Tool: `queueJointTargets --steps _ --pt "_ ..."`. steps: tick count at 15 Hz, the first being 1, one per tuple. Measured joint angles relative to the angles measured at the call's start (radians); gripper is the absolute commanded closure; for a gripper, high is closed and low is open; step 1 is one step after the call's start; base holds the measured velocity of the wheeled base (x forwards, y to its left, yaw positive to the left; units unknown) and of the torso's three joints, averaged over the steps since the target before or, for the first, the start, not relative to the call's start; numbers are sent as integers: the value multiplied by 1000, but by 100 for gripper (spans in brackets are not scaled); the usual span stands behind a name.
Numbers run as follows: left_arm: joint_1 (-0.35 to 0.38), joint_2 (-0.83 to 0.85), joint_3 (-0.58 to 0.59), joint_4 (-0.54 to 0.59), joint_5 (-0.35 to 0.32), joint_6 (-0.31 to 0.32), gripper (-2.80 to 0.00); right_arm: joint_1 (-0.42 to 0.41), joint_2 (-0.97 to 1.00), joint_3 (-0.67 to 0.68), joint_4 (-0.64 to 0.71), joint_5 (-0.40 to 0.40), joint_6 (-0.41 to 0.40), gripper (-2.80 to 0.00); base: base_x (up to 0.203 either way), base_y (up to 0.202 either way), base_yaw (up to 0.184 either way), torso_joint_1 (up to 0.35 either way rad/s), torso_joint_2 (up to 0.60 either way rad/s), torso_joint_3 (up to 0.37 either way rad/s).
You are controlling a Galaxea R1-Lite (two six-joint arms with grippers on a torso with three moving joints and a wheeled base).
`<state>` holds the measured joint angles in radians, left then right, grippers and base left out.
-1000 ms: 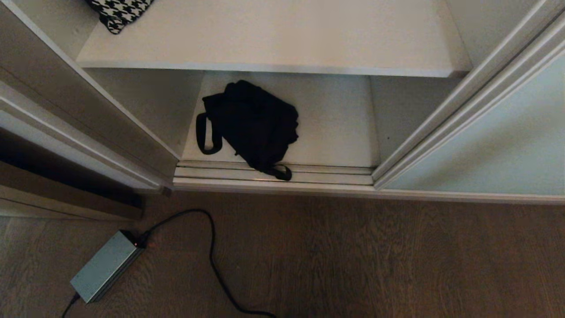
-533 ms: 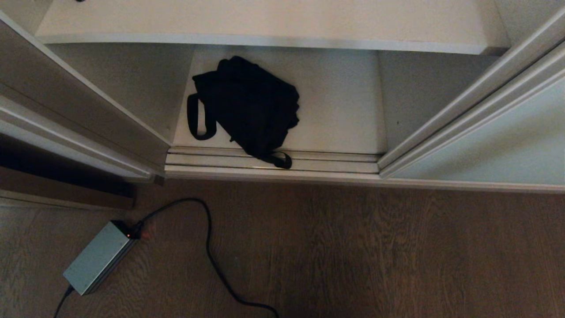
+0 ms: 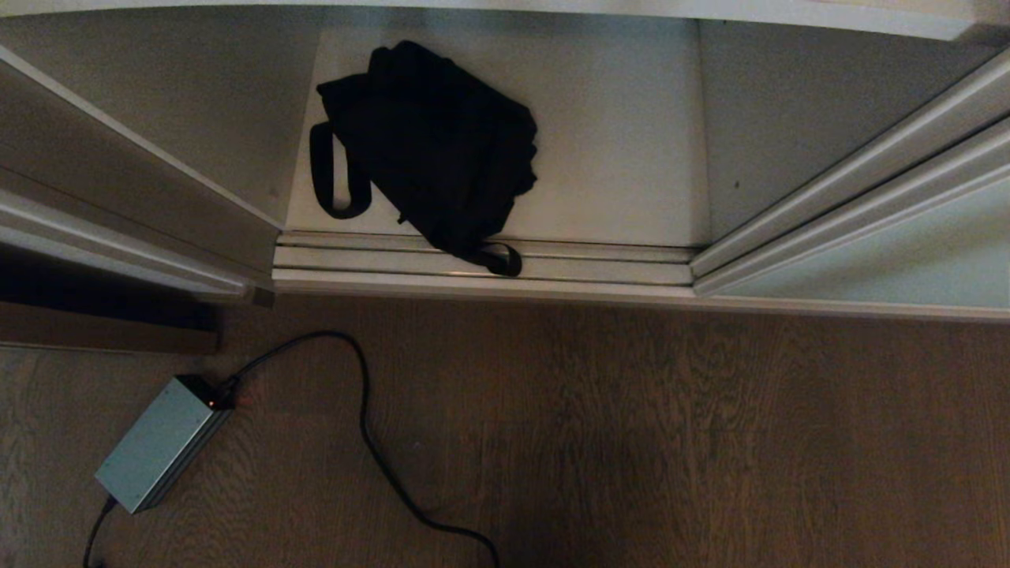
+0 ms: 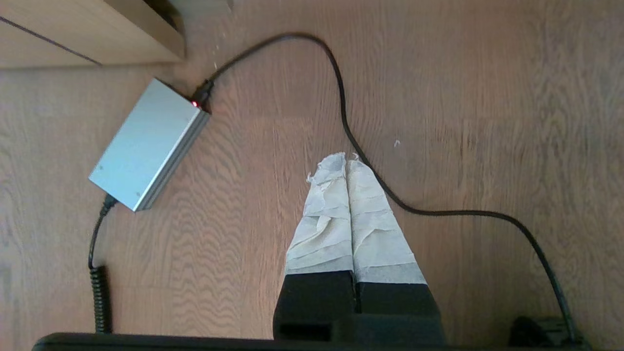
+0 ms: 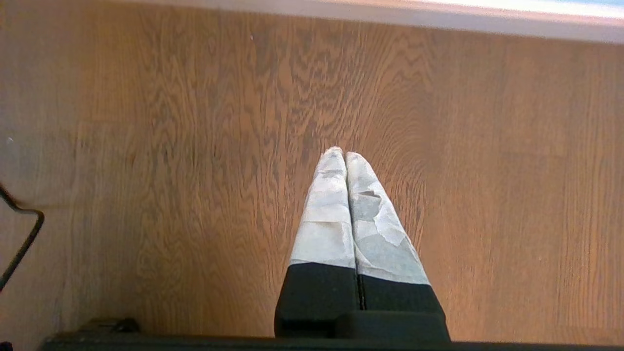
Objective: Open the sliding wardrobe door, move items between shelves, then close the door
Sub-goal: Place the bag on the higher shelf
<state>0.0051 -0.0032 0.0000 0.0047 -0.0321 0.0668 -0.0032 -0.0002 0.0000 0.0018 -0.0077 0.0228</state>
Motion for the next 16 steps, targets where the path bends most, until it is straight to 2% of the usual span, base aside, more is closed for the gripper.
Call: queueJointTargets --steps 4,12,13,16 --pt "0 0 0 -1 1 -11 0 0 0 0 0 0 0 0 0 0 0 5 3 -51" --pt "-1 1 -5 -1 8 32 0 0 0 0 0 0 0 0 0 0 0 0 0 0" --pt "-1 2 -29 14 12 30 0 0 0 0 0 0 0 0 0 0 0 0 0 0" --pt "-1 30 -252 102 11 0 0 0 1 0 0 0 0 0 0 0 0 0 0 0"
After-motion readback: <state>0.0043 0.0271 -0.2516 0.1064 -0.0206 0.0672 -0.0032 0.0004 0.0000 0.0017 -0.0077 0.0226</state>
